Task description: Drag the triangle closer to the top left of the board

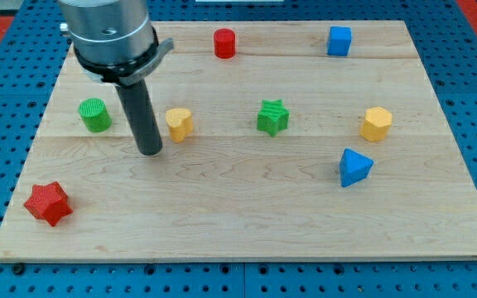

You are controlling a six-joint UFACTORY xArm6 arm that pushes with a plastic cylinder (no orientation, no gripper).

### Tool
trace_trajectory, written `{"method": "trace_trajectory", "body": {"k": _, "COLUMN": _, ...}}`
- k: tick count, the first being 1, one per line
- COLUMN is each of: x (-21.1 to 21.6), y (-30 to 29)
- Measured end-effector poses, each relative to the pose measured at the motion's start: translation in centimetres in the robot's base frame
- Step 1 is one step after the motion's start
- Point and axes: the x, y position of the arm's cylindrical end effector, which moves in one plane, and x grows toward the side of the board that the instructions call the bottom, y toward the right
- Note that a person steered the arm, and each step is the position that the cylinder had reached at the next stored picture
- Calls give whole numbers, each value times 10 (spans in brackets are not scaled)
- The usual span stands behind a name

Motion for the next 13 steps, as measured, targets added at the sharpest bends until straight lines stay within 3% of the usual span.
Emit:
{"method": "trace_trajectory", "body": {"k": 3, "x": -26, "y": 12}}
{"method": "trace_trajectory", "body": {"k": 4, "x": 2, "y": 20}}
{"method": "trace_trajectory", "body": {"k": 6, "x": 79, "y": 123}}
{"method": "trace_trajectory", "body": {"k": 7, "x": 97, "y": 219}}
{"method": "trace_trajectory", "body": {"k": 8, "x": 83, "y": 305}}
{"method": "trace_trajectory", "body": {"k": 9, "x": 49, "y": 287}}
{"method": "trace_trajectory", "body": {"k": 13, "x": 35, "y": 206}}
